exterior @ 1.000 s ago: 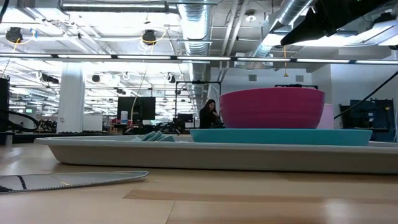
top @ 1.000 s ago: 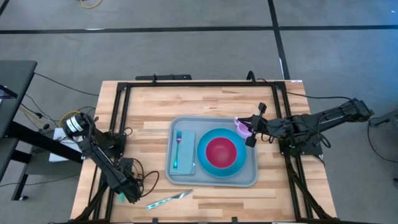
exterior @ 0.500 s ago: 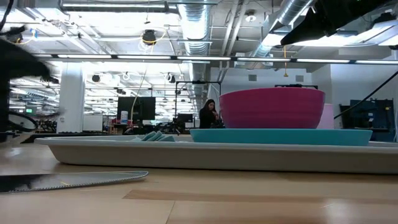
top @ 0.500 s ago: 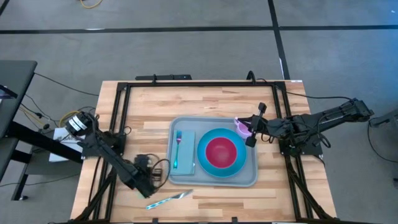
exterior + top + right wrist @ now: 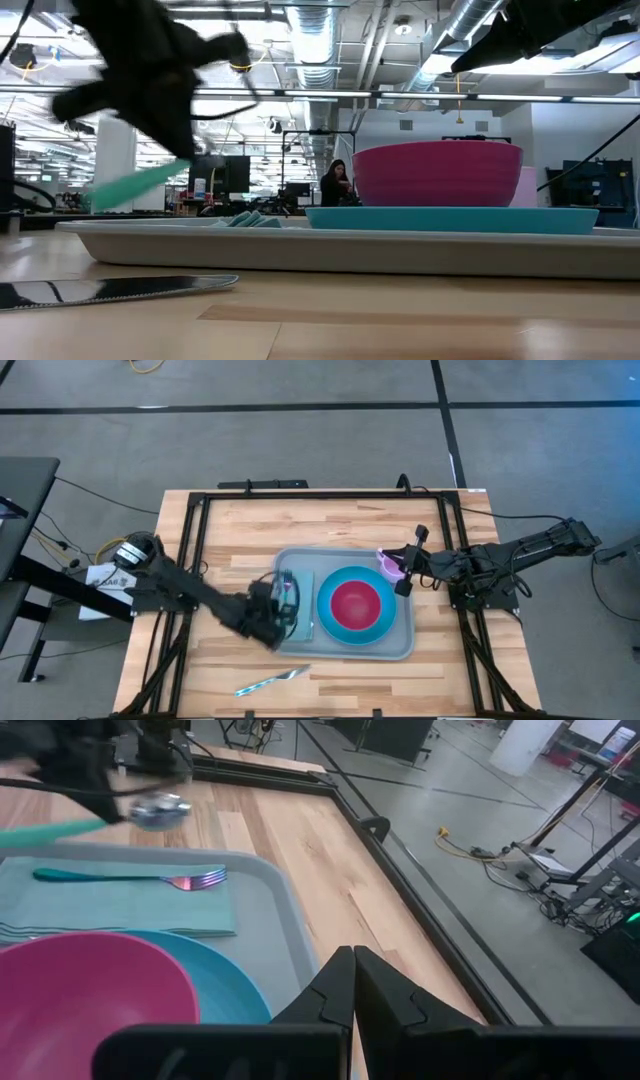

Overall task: Set up tray
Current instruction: Put the blue spoon on top of the blue napkin

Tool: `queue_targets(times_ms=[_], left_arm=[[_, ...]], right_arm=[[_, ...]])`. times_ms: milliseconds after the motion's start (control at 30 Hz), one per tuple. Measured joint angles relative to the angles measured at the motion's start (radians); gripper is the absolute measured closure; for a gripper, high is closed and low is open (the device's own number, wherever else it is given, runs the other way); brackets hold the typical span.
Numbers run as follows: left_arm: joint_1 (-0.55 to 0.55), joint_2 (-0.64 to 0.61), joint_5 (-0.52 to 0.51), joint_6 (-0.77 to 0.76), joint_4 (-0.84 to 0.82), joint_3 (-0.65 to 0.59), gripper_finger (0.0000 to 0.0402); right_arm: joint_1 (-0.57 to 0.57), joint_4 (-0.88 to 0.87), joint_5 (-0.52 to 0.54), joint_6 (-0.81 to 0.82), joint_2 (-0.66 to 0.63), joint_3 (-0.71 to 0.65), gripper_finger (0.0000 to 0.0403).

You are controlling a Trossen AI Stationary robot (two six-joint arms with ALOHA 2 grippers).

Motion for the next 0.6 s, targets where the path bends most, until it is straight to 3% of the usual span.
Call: queue_targets(times_ms=[100,367,600], left_arm=[[0.079,0.001,-0.046,0.135,0.074,-0.004,0.0401],[0.190,0.040,0.021,0.365,0.277,-0.002,0.0401],[0.195,0.131,0.078,0.358,0.302,-0.003,0.0401]], right_arm=[[0.000,0.000,0.000,0.000,0.000,0.000,0.0403],[0.000,-0.006,0.000,-0.019,0.000,0.000,0.0403],[0.000,-0.021,0.000,-0.018,0.000,0.000,0.0403]])
